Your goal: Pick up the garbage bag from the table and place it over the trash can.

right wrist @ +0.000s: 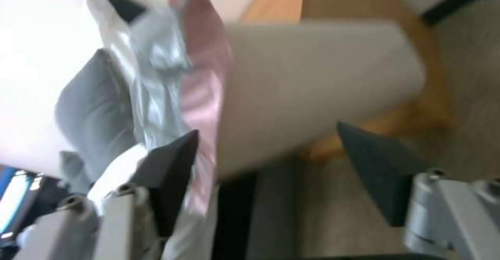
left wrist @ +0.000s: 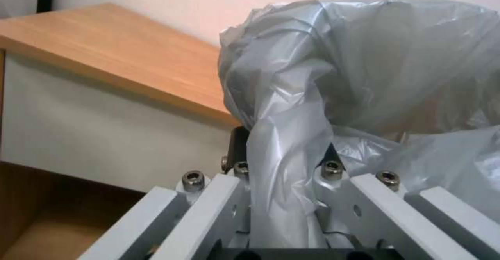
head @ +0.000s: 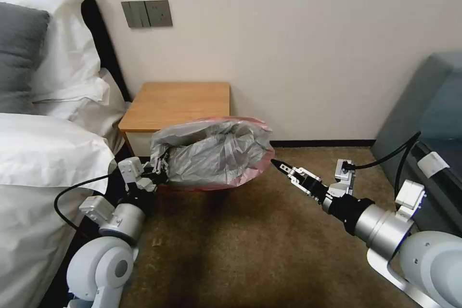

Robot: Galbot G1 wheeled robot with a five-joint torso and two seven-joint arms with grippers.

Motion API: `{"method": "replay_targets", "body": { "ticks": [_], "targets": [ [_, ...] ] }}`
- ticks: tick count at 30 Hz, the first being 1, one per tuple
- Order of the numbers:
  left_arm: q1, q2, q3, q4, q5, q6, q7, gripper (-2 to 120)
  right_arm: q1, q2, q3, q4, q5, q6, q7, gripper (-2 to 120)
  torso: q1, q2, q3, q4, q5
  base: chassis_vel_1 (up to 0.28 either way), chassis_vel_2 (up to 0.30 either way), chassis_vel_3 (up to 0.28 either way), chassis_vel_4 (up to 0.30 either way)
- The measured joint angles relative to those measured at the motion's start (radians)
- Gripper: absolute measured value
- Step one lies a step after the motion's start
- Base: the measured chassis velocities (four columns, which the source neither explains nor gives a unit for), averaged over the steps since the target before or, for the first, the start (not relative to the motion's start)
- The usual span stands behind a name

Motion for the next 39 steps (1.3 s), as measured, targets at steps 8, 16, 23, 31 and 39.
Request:
{"method": "replay_targets", "body": {
  "ticks": [8,16,23,31,39],
  "targets": [
    [-0.002,0.01,-0.008,-0.011,-0.032,0.024,-0.008,7,-0.027,-0.021,-0.016,0.0,0.106,-0.089,-0.081,100,0.0,0.0,0.0,0.0,-0.0001,0.0,0.0,0.0,0.0],
    [-0.004,0.029,-0.007,-0.026,-0.049,0.058,-0.011,7,0.027,-0.14,-0.096,-0.024,-0.166,-0.095,-0.412,100,0.0,0.0,0.0,0.0001,0.0001,0.0,0.0,0.0,0.0],
    [-0.011,0.039,0.004,-0.028,-0.049,0.08,-0.013,7,0.042,-0.277,-0.16,-0.099,-0.422,-0.035,-0.671,100,0.0,0.0,0.0,0.0001,0.0,0.0,0.0,0.0,0.0],
    [-0.012,0.039,0.021,-0.03,-0.045,0.088,-0.01,7,0.059,-0.303,-0.236,-0.199,-0.735,0.108,-0.875,100,0.0,0.0,0.0,0.0,0.0001,0.0,0.0,0.0,0.0],
    [-0.015,0.044,0.034,-0.03,-0.041,0.092,-0.008,7,0.097,-0.296,-0.244,-0.214,-0.697,0.113,-0.848,100,0.0,0.0,0.0,0.0,0.0,0.0,0.0,0.0,0.0]
  ]
}}
